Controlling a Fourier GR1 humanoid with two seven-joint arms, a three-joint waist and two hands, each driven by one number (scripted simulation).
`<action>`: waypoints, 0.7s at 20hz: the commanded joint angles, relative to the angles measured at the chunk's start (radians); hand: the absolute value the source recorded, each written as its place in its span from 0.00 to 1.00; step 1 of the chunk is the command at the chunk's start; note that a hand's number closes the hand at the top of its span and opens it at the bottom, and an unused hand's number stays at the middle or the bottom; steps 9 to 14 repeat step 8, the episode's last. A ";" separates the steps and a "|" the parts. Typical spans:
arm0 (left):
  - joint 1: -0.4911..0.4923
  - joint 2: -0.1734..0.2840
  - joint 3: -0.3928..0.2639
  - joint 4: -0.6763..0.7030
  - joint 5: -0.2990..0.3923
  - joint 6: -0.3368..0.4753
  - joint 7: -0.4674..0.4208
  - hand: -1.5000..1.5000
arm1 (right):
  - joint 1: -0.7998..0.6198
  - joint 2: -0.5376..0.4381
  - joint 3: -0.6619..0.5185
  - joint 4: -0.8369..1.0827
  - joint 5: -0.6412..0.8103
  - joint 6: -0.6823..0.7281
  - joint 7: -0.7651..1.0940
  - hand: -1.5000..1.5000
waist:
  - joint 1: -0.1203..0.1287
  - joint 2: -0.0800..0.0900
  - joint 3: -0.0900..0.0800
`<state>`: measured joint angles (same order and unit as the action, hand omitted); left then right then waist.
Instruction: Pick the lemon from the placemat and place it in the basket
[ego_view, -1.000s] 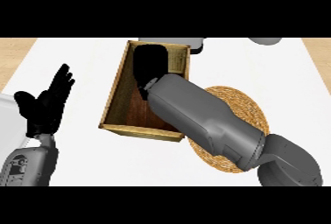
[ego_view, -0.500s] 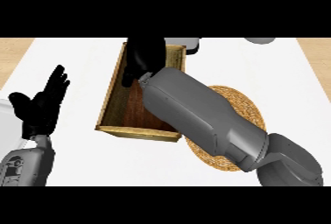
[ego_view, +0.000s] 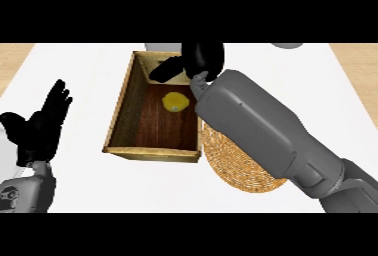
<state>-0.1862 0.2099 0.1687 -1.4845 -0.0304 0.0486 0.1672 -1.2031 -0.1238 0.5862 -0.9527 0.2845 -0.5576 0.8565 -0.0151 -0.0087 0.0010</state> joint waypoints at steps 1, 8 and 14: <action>0.039 -0.013 -0.008 -0.033 -0.008 0.012 0.011 0.50 | 0.166 -0.099 -0.038 -0.212 -0.021 -0.010 0.021 0.00 | -0.014 -0.004 0.000; 0.009 0.000 0.019 0.029 0.006 -0.003 -0.039 0.50 | 0.399 -0.303 -0.115 -0.592 -0.071 0.111 -0.017 0.00 | -0.009 0.002 -0.001; 0.009 0.000 0.019 0.029 0.006 -0.003 -0.039 0.50 | 0.399 -0.303 -0.115 -0.592 -0.071 0.111 -0.017 0.00 | -0.009 0.002 -0.001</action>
